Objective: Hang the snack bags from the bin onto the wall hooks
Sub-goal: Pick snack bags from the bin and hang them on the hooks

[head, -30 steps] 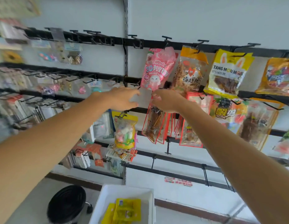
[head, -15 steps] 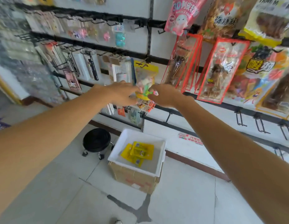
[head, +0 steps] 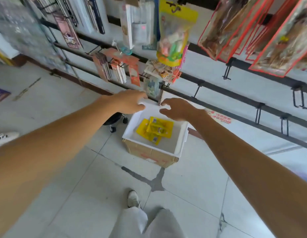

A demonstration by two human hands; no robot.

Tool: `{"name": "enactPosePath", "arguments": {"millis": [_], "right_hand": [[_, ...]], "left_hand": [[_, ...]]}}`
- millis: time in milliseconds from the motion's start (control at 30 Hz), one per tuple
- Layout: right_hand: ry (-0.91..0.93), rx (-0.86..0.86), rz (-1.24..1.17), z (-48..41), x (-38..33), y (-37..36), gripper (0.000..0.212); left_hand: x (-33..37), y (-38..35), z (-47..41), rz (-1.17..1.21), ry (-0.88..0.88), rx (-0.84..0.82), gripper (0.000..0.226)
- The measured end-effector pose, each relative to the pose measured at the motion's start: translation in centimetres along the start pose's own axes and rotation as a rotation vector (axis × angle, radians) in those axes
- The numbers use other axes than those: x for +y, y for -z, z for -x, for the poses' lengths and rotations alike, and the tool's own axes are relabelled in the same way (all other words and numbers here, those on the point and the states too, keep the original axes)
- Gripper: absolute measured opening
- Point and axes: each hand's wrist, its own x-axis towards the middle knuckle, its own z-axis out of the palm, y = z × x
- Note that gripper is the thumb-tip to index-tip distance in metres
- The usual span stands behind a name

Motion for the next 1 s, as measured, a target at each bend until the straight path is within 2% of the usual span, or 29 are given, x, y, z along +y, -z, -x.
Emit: {"name": "enactPosePath", "arguments": {"millis": [333, 533, 733, 867, 1000], "right_hand": [[-0.052, -0.225, -0.02, -7.8, 6.3, -5.7, 0.045], [-0.065, -0.298, -0.074, -14.3, 11.3, -10.0, 0.046], [-0.14, -0.404, -0.174, -18.0, 15.7, -19.0, 0.048], [-0.214, -0.314, -0.174, -20.8, 18.4, -25.5, 0.048], [-0.357, -0.183, -0.213, -23.4, 19.3, -29.8, 0.05]], "left_hand": [[-4.2, -9.8, -7.1, 0.147, 0.06, -0.204, 0.05], [-5.7, -15.1, -12.2, 0.216, 0.144, -0.206, 0.049], [-6.1, -22.5, -19.4, 0.439, 0.188, -0.14, 0.048], [-6.5, -28.6, -23.6, 0.363, 0.058, -0.042, 0.046], [-6.7, -33.5, -25.7, 0.288, 0.016, 0.055, 0.05]]}}
